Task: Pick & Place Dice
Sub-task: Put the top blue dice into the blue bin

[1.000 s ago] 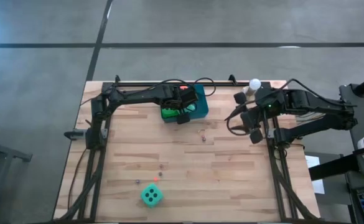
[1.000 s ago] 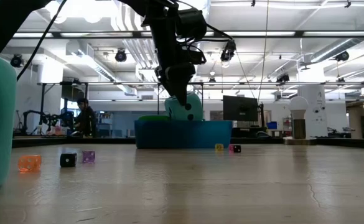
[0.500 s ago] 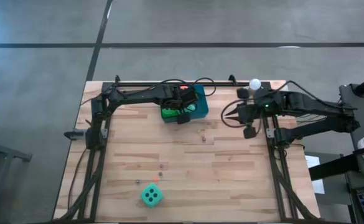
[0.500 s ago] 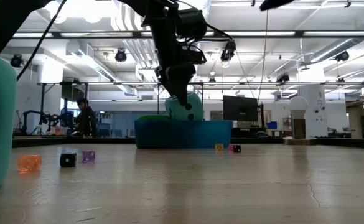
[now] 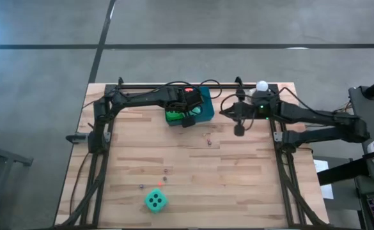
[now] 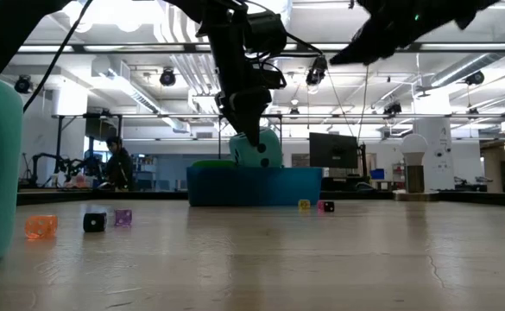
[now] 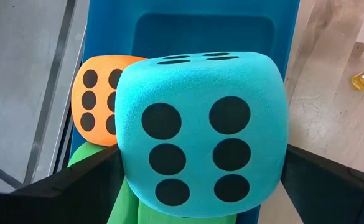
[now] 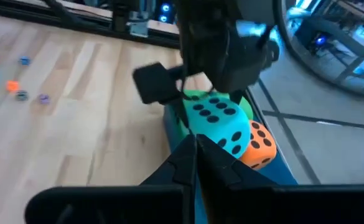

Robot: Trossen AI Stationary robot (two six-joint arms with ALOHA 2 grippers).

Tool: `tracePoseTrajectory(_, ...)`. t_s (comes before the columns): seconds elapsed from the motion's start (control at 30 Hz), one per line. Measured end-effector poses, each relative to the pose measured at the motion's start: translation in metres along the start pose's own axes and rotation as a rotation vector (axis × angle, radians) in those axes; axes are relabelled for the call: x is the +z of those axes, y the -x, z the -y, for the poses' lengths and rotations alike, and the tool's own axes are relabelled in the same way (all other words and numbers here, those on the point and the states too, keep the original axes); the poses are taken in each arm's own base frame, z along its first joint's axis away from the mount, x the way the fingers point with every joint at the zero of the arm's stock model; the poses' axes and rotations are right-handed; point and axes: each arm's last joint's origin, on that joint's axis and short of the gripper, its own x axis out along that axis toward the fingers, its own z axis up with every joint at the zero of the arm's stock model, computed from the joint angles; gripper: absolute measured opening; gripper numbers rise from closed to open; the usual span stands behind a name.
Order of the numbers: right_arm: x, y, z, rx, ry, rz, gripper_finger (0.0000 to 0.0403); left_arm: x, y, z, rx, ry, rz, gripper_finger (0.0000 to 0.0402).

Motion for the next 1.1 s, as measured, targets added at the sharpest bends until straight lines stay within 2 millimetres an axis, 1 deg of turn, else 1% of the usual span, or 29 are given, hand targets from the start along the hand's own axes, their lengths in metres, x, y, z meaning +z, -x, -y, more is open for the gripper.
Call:
tracePoseTrajectory(0.1, -0.013, -0.015, 0.004, -0.033, -0.017, 0.029, 0.0008, 0.000, 0.000, 0.000, 0.000, 0.000, 0.000, 0.0399)
tracePoseTrajectory(0.23, -0.030, -0.033, 0.013, -0.057, -0.043, 0.025, 0.0008, 0.000, 0.000, 0.000, -0.001, 0.001, 0.002, 0.0398)
tracePoseTrajectory(0.37, -0.039, -0.049, 0.020, -0.063, -0.074, -0.003, 0.0008, 0.000, 0.000, 0.000, -0.007, 0.002, 0.003, 0.0395)
tracePoseTrajectory(0.53, -0.045, -0.071, 0.029, 0.012, -0.075, 0.029, 0.0008, 0.000, 0.000, 0.001, -0.029, 0.003, 0.004, 0.0398)
tracePoseTrajectory(0.63, -0.052, -0.085, 0.034, 0.017, -0.092, 0.003, 0.0008, 0.000, 0.000, 0.001, -0.029, 0.002, 0.004, 0.0399)
tracePoseTrajectory(0.7, -0.054, -0.093, 0.037, 0.016, -0.083, 0.006, 0.0008, 0.000, 0.000, 0.001, -0.029, 0.002, 0.004, 0.0398)
tracePoseTrajectory(0.8, -0.052, -0.103, 0.040, 0.042, -0.074, 0.042, 0.0008, 0.000, 0.000, 0.001, -0.029, 0.002, 0.004, 0.0395)
tracePoseTrajectory(1.0, -0.048, -0.121, 0.047, 0.044, -0.049, 0.054, 0.0008, 0.000, 0.001, 0.000, -0.029, 0.003, 0.006, 0.0397)
tracePoseTrajectory(1.1, -0.052, -0.130, 0.047, 0.053, -0.042, 0.035, 0.0008, 0.000, 0.001, 0.000, -0.030, 0.003, 0.006, 0.0396)
